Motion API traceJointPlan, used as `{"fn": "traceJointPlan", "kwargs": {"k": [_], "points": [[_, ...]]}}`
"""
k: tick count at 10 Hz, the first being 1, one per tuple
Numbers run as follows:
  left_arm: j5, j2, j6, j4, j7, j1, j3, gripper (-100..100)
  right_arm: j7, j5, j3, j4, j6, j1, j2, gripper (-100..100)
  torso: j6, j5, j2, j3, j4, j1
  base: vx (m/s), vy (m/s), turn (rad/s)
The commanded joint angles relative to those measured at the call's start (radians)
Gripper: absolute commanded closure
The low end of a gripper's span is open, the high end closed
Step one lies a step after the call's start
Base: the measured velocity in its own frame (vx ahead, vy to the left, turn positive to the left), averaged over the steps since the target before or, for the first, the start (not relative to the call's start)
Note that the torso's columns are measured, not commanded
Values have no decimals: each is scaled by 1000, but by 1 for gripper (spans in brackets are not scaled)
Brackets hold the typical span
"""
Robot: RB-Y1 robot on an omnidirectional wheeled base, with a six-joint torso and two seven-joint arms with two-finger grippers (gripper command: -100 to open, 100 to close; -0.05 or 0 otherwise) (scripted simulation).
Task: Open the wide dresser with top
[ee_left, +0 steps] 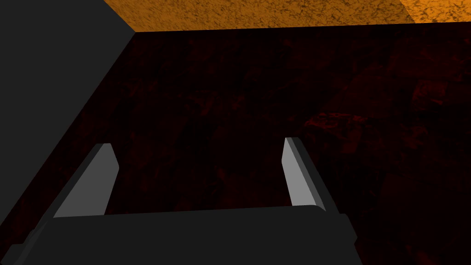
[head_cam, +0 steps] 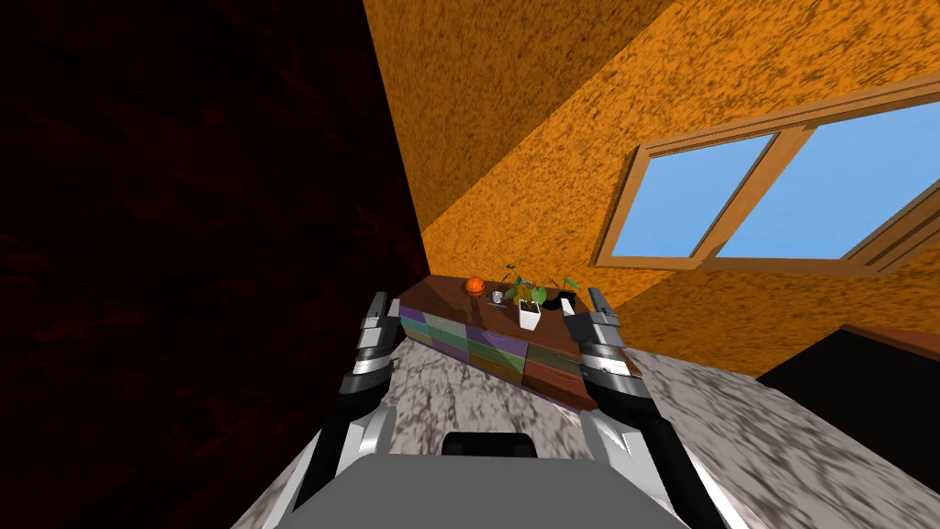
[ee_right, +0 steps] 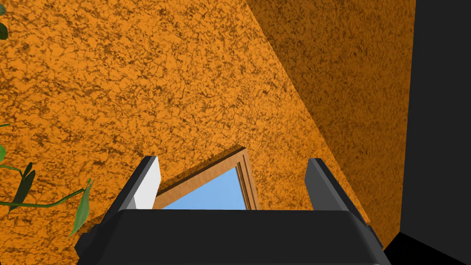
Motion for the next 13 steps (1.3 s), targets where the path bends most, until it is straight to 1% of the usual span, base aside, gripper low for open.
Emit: {"fn": "traceJointPlan", "kwargs": {"k": [1,3,9,10,11,13], "points": [[0,0,0,0,0,0,0,0,0,0,0,0,0,0,0,0,0,0,40,-82,41,0,0,0,0],[0,0,0,0,0,0,0,0,0,0,0,0,0,0,0,0,0,0,175,-351,176,0,0,0,0],[0,0,0,0,0,0,0,0,0,0,0,0,0,0,0,0,0,0,618,-1234,617,0,0,0,0],[0,0,0,0,0,0,0,0,2,12,6,12,14,-4,-37,-100,0,0,691,-1382,691,0,9,6,25],[0,0,0,0,0,0,0,0,4,24,13,24,28,-7,-63,-100,0,0,725,-1451,724,0,13,12,39],[0,0,0,0,0,0,0,0,10,59,31,59,70,-17,-112,-100,0,0,736,-1476,737,1,21,21,64]]}}
